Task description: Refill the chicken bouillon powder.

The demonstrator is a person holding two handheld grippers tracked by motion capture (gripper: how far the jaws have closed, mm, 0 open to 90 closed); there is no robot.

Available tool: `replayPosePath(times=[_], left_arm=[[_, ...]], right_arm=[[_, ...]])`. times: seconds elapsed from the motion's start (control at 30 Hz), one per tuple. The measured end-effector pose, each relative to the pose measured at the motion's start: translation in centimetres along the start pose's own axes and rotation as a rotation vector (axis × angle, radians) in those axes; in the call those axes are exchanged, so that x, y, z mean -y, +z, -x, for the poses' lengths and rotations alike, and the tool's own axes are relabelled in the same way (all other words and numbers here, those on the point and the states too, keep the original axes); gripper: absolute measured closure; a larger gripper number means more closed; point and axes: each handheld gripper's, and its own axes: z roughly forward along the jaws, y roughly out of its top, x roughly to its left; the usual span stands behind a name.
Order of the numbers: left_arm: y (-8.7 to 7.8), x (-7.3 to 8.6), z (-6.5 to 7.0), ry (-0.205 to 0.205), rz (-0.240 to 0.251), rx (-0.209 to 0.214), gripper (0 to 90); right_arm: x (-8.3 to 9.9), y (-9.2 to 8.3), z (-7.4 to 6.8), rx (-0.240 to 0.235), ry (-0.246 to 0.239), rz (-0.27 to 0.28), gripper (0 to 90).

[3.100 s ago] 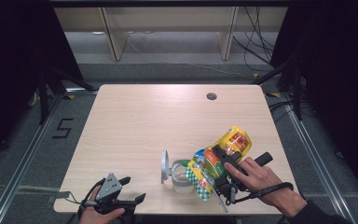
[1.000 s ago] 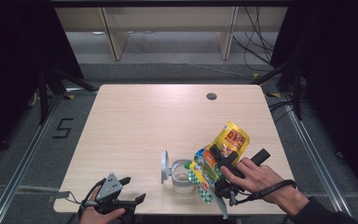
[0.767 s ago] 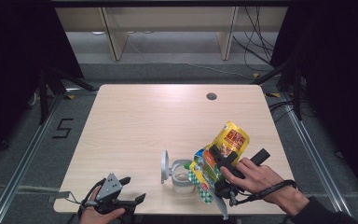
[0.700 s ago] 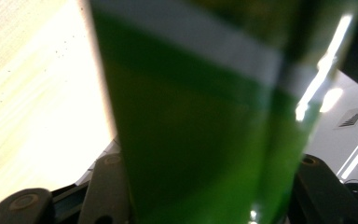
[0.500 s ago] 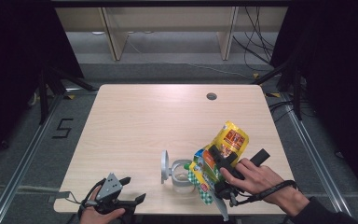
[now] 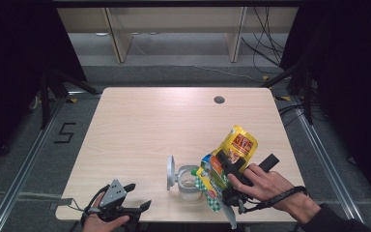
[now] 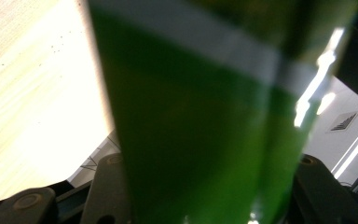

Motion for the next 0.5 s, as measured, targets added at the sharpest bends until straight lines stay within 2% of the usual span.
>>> replayPosePath(times=[0.37, 0.5], left_arm=[[-0.09, -0.01, -0.10, 0.013, -0.010, -0.002, 18.8], [0.02, 0.01, 0.02, 0.000, -0.001, 0.000, 18.8]], right_arm=[[0.09, -0.07, 0.13, 0.011, -0.029, -0.002, 54.7], [0.01, -0.07, 0.17, 0.017, -0.054, 0.000, 54.7]])
